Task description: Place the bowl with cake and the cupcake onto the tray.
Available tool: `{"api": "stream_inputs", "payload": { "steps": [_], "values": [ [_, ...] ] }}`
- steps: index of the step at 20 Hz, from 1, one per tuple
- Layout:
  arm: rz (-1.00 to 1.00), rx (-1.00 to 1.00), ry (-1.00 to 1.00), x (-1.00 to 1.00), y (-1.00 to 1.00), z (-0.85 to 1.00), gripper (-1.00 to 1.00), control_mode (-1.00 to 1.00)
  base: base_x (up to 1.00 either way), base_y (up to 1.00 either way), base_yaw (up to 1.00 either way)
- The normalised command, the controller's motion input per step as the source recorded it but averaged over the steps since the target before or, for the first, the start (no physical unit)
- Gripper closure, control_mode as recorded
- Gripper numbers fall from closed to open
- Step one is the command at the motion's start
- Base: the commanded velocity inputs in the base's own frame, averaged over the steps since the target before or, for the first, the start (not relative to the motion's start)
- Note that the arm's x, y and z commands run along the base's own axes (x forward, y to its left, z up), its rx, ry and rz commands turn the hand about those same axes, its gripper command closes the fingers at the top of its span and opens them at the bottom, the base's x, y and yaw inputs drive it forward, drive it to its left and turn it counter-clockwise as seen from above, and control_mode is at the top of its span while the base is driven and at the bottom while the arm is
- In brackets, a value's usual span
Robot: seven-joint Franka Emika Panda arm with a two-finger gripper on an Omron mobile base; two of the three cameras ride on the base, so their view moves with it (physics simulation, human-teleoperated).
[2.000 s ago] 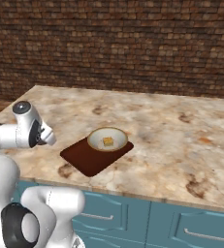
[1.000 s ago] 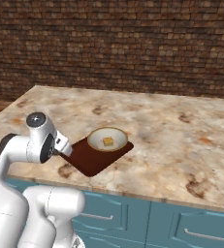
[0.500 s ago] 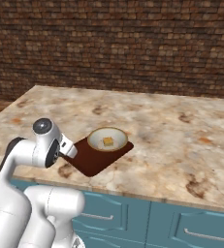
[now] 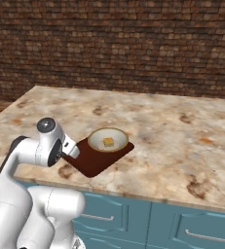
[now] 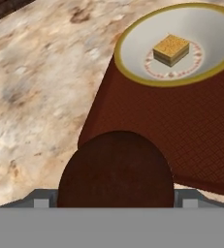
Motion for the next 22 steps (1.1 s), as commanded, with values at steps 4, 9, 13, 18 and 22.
{"api": "stream_inputs", "payload": {
  "steps": [4,9,13,18,22],
  "values": [
    [-0.02,0.00,0.00,0.03,-0.08,-0.25,1.00,-1.00,0.00,0.00,0.00],
    [-0.02,0.00,0.00,0.04,-0.07,-0.27,1.00,-1.00,0.00,0.00,0.00],
    [-0.03,0.01,0.00,0.01,-0.10,-0.24,1.00,-1.00,0.00,0.00,0.00],
    [-0.08,0.04,-0.03,0.00,-0.12,-0.24,1.00,-1.00,0.00,0.00,0.00],
    [-0.11,0.07,-0.08,-0.08,-0.21,-0.10,1.00,-1.00,0.00,0.00,0.00]
  ]
}}
